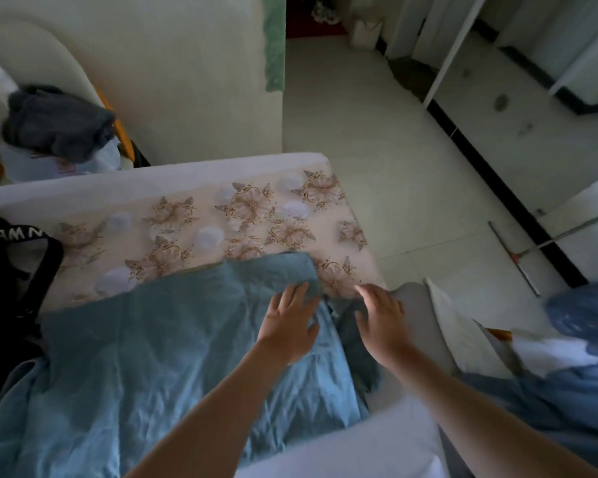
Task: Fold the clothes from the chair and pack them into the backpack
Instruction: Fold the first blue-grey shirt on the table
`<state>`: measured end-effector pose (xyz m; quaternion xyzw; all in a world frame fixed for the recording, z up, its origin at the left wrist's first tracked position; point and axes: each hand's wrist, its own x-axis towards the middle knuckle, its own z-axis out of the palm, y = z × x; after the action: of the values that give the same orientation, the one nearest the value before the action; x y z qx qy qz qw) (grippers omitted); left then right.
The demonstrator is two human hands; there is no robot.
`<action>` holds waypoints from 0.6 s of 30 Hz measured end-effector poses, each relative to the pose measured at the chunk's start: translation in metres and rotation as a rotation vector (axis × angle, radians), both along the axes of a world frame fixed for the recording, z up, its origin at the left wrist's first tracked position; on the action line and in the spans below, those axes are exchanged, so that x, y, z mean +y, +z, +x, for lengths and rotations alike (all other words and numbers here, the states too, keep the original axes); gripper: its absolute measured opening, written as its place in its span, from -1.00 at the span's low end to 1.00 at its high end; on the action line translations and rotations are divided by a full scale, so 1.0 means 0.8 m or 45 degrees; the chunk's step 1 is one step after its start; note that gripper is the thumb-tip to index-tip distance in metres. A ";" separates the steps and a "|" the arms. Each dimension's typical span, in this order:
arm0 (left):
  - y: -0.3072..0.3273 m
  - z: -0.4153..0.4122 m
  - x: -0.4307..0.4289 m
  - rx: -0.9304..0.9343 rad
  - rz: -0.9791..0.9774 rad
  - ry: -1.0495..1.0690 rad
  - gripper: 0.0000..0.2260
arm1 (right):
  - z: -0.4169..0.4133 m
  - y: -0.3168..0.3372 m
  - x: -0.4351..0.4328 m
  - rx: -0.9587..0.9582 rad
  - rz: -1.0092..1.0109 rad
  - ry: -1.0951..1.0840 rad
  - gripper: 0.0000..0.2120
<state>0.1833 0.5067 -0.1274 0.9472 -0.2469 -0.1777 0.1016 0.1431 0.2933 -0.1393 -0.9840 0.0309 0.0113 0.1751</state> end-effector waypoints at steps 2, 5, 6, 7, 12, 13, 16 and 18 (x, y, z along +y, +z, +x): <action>0.012 0.007 -0.025 -0.085 -0.072 -0.006 -0.53 | -0.004 0.002 -0.018 0.173 -0.131 -0.110 -0.48; 0.027 0.018 -0.068 -0.060 -0.213 -0.107 -0.59 | -0.009 0.000 -0.036 0.289 -0.108 -0.213 -0.56; 0.031 0.021 -0.083 0.001 -0.231 -0.120 -0.55 | -0.009 -0.002 -0.039 0.278 -0.059 -0.243 -0.67; 0.036 0.025 -0.097 0.074 -0.224 -0.126 -0.48 | -0.006 -0.003 -0.041 0.286 0.007 -0.271 -0.79; 0.054 0.042 -0.143 0.313 -0.025 -0.189 -0.38 | -0.001 -0.008 -0.044 0.182 0.751 -0.466 -0.81; 0.056 0.046 -0.147 0.325 -0.023 -0.211 -0.43 | -0.002 -0.006 -0.044 0.100 0.866 -0.502 -0.76; 0.064 0.053 -0.149 0.337 -0.081 -0.213 -0.67 | -0.009 0.000 -0.046 0.074 1.135 -0.637 -0.62; 0.072 0.054 -0.145 0.338 -0.132 -0.150 -0.65 | -0.019 0.002 -0.051 0.321 1.120 -0.566 -0.60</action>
<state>0.2262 0.3908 -0.0696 0.8927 -0.2953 -0.2942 0.1715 0.1277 0.2529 -0.1376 -0.7776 0.2529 0.1042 0.5661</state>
